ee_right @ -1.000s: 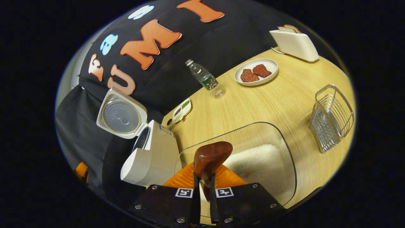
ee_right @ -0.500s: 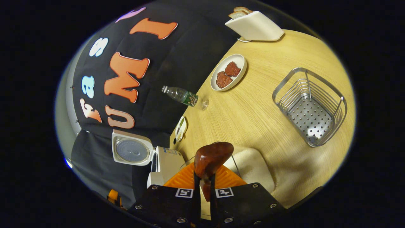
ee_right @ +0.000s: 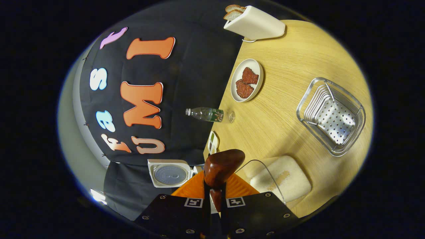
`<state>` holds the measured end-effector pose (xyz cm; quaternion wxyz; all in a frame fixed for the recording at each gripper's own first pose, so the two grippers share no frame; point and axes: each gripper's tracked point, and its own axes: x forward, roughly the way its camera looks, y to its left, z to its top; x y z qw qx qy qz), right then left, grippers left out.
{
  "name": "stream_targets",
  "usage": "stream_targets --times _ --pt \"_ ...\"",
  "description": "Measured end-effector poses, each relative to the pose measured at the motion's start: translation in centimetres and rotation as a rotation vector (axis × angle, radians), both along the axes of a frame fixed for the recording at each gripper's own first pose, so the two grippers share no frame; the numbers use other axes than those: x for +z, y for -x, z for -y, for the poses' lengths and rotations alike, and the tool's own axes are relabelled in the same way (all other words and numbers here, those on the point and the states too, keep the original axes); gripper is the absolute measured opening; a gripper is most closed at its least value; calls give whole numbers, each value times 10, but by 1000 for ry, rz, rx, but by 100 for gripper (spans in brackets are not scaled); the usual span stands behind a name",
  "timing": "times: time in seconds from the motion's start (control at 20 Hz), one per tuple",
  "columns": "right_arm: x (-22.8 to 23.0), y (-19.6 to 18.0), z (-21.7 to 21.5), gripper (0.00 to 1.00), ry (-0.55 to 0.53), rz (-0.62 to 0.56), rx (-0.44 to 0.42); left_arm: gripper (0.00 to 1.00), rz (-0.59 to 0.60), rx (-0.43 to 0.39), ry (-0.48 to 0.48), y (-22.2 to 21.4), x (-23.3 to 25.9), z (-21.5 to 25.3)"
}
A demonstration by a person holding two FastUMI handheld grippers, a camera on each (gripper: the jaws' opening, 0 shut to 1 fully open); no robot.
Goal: Close the left gripper, press the button to open the rice cooker; take a wooden spoon from the chopstick holder with the right hand, scoop a spoonful of rice and pour it into the rice cooker, then put the wooden spoon back into the chopstick holder.
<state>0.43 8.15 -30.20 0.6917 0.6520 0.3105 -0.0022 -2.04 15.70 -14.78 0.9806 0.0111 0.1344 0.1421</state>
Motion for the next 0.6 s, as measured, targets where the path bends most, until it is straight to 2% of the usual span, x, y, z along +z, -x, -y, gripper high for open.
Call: stream_targets --times 0.15,0.3,0.35,0.6 --pt "28 -15 -16 11 -71 29 11 97 10 19 8 4 0 -6" --pt "62 -37 -37 11 -150 60 16 100 20 39 32 8 -1 -17" --pt "71 -46 -46 11 -165 69 24 97 23 45 37 10 -2 -21" --pt "130 -94 -100 11 -193 154 81 97 15 82 43 15 -11 -51"
